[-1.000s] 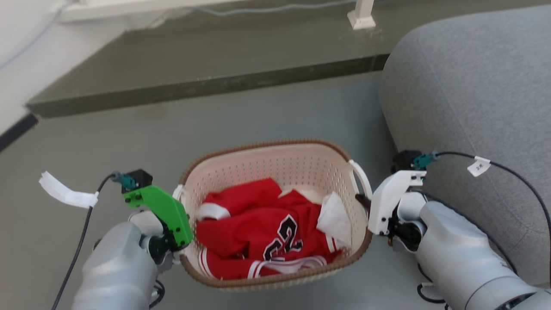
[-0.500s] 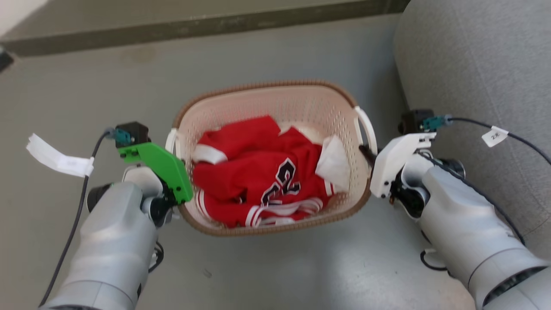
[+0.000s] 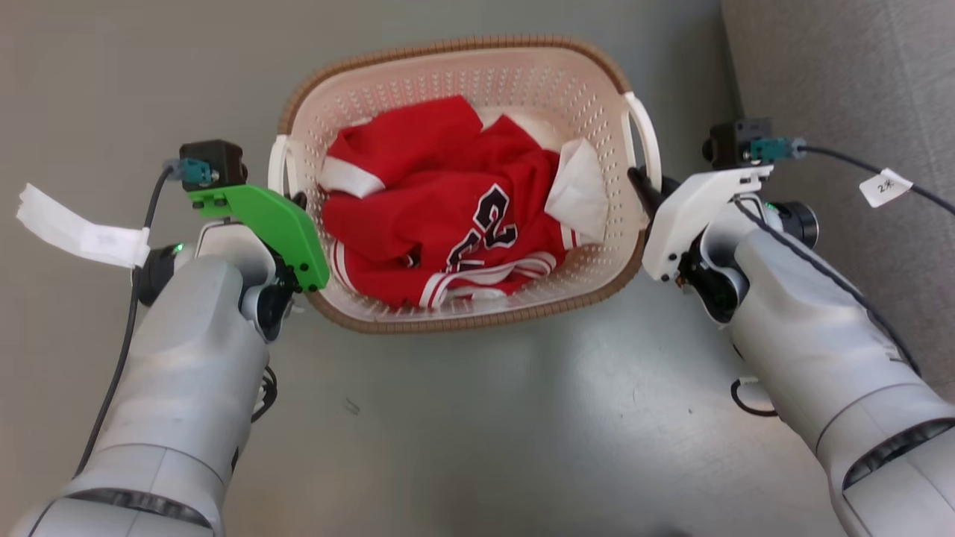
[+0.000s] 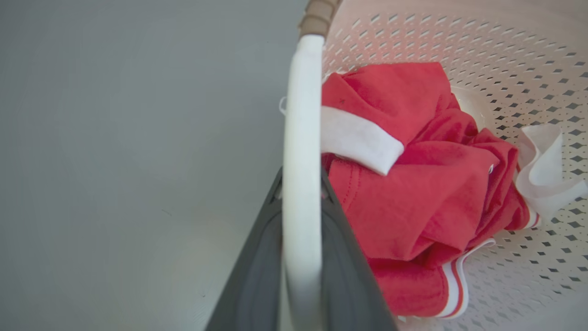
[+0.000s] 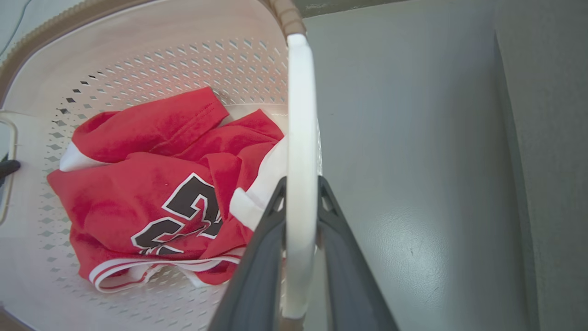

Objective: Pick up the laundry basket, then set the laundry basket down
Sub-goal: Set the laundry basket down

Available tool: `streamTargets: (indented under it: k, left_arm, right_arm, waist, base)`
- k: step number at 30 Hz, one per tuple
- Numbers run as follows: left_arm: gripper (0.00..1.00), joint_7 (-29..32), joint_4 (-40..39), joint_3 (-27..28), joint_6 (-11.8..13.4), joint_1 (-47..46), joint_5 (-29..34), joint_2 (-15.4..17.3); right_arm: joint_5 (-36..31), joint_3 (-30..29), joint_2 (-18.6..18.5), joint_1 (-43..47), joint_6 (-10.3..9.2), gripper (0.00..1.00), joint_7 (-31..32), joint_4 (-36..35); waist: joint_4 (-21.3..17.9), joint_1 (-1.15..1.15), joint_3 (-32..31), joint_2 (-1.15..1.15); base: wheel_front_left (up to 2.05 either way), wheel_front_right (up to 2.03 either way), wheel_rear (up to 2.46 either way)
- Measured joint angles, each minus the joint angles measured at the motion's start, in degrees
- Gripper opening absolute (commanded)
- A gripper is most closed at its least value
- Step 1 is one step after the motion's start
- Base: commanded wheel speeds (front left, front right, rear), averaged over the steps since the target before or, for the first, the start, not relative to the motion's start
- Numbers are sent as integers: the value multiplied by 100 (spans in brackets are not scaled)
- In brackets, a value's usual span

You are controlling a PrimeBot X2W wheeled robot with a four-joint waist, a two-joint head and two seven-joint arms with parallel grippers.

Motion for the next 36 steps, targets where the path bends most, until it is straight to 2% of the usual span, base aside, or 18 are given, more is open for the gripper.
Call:
streamTargets:
  k: [28,36]
  left_arm:
    - [0,-592,-89,-82,200,-1168,261,41]
    - [0,-735,3,-86,200,-1269,263,45]
  right_arm:
    - [-24,-93,-96,-1220,-60,0,-349,60]
    - [-38,-92,-66,-1296,-60,0,-470,143]
  waist:
    - [44,0,2067,0]
    - [68,0,2568,0]
  base:
    - [0,0,0]
    - [0,0,0]
